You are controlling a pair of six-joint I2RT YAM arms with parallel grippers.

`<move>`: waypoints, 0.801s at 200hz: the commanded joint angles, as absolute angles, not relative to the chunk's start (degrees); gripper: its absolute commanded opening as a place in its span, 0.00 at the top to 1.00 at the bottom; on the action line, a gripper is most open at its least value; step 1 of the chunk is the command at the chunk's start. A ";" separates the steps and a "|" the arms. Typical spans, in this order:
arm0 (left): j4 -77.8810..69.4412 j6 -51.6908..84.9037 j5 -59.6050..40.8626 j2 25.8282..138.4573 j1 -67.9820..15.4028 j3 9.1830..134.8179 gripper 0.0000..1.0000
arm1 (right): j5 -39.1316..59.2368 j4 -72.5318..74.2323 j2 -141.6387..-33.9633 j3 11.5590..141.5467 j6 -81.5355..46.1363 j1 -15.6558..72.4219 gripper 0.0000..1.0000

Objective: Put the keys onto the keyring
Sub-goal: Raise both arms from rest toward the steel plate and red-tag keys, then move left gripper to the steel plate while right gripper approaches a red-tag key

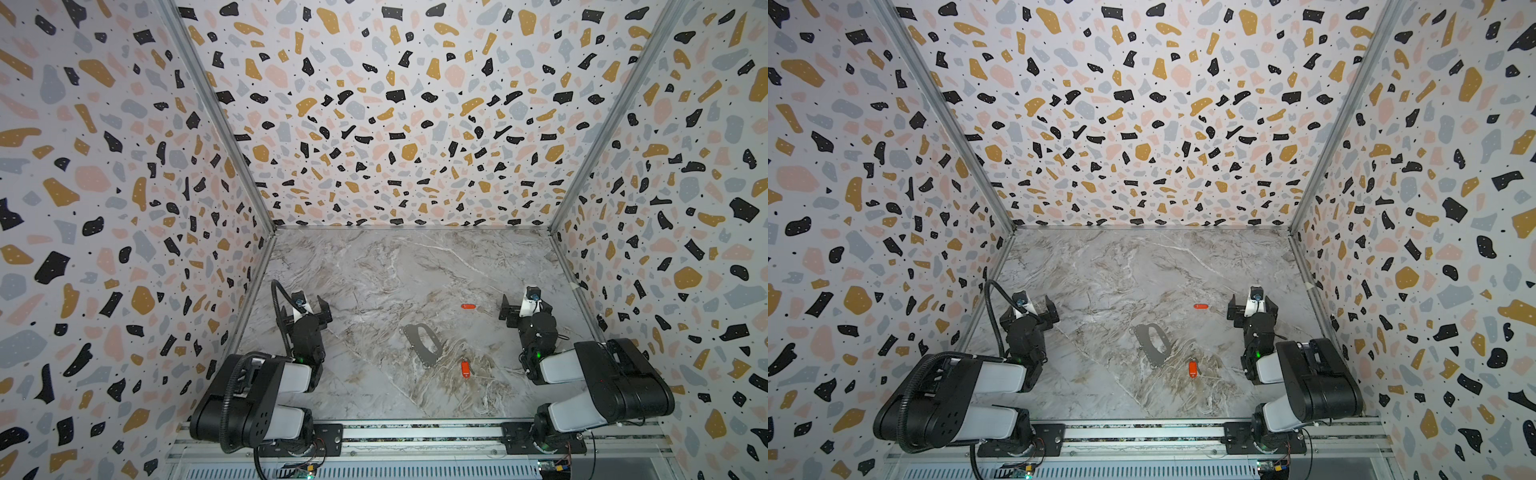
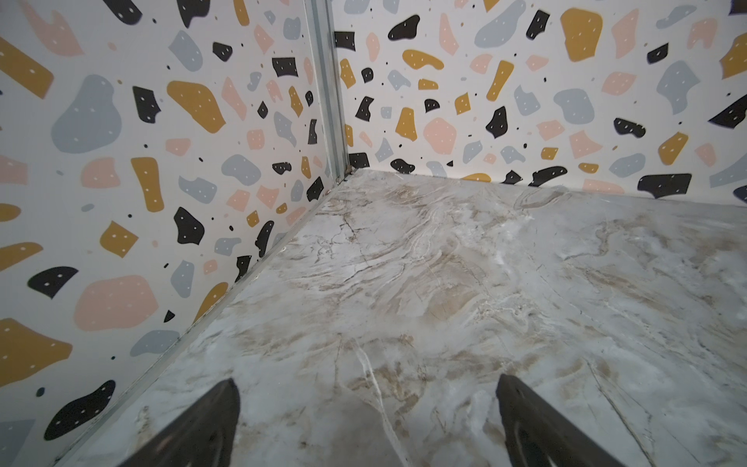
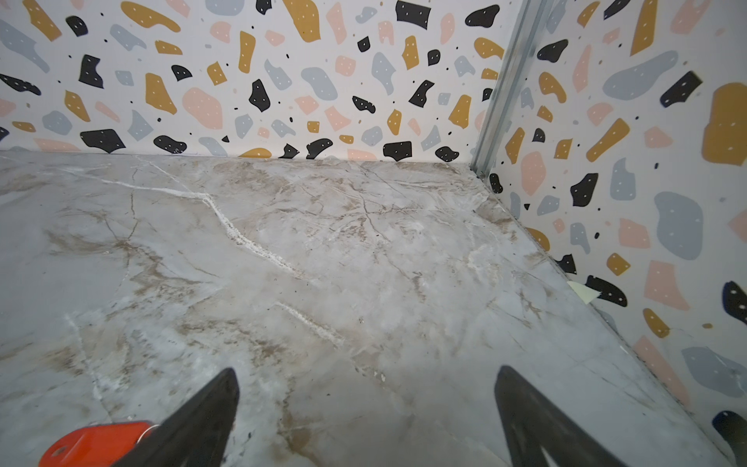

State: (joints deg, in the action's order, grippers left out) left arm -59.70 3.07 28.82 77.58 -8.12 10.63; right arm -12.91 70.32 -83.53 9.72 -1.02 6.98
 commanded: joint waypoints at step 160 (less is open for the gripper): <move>-2.62 32.90 25.72 48.75 -34.40 26.49 0.01 | 5.36 15.01 -49.94 24.19 -14.25 16.29 0.10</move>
State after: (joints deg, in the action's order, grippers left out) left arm -8.71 30.92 25.04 47.16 -29.30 25.74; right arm 1.39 20.60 -47.59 21.10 -12.93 14.13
